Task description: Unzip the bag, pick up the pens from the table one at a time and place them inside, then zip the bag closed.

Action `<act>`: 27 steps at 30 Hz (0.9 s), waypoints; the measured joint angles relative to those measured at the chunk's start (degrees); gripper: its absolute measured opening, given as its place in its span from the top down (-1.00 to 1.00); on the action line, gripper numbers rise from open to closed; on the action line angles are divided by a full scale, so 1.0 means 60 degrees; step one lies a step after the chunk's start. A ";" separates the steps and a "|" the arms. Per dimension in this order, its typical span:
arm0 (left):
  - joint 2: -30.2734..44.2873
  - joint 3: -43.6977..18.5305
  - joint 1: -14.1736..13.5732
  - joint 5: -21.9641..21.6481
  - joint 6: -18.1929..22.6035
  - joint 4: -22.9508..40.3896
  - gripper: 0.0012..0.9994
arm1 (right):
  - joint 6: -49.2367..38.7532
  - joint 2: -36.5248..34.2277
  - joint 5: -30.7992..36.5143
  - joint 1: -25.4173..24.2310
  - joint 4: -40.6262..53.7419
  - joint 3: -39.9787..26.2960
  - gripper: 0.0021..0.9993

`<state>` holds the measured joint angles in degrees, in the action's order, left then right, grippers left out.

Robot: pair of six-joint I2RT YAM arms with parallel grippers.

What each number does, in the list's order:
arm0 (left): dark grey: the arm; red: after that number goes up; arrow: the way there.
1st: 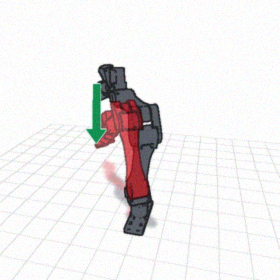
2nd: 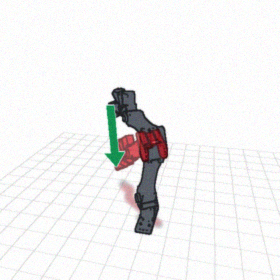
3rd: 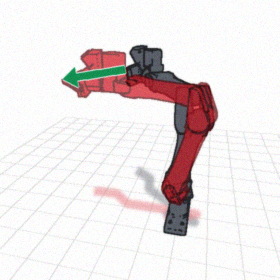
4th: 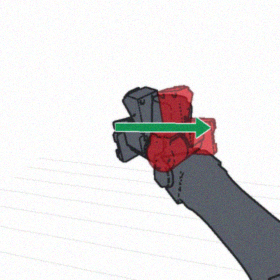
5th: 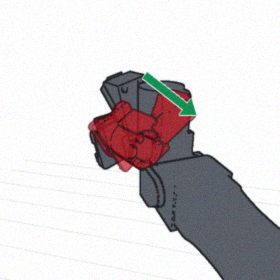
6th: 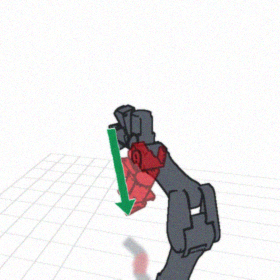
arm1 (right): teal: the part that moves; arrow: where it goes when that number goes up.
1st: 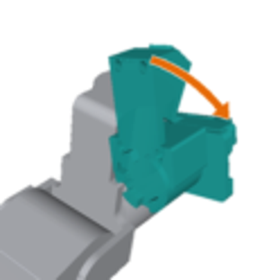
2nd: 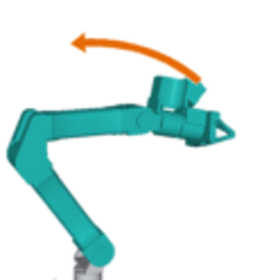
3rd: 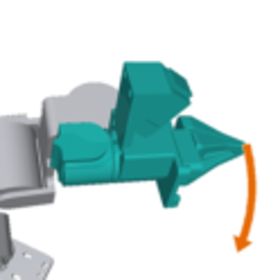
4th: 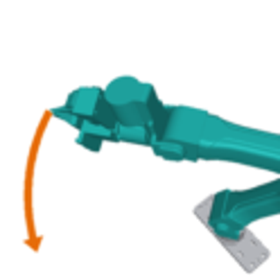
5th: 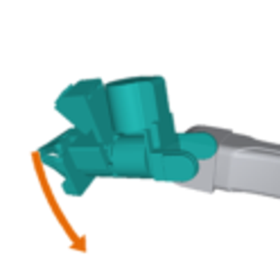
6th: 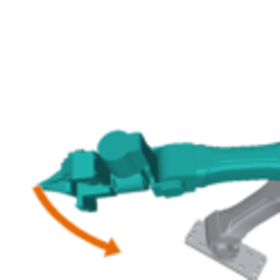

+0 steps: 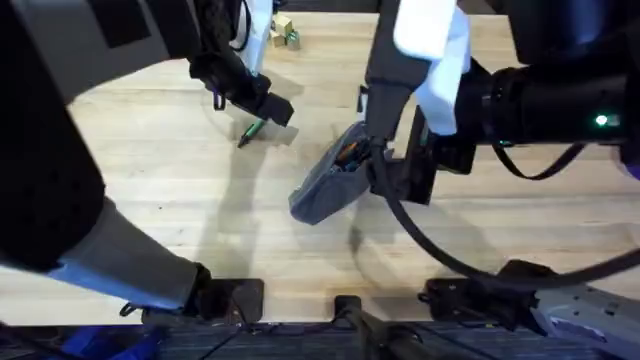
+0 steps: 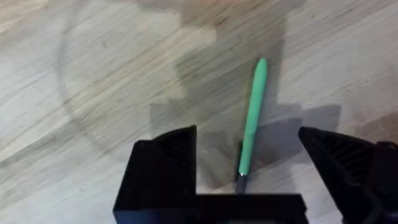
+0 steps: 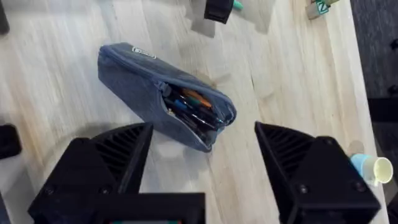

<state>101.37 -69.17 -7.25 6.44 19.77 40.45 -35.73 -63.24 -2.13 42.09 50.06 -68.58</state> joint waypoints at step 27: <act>0.0741 -0.0262 0.0011 0.0025 0.0325 0.0189 0.89 | 0.0000 0.0003 0.0000 0.0000 0.0018 0.0000 -0.99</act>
<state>105.82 -70.74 -7.18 6.59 21.72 41.58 -35.73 -63.22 -2.13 42.09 50.17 -68.58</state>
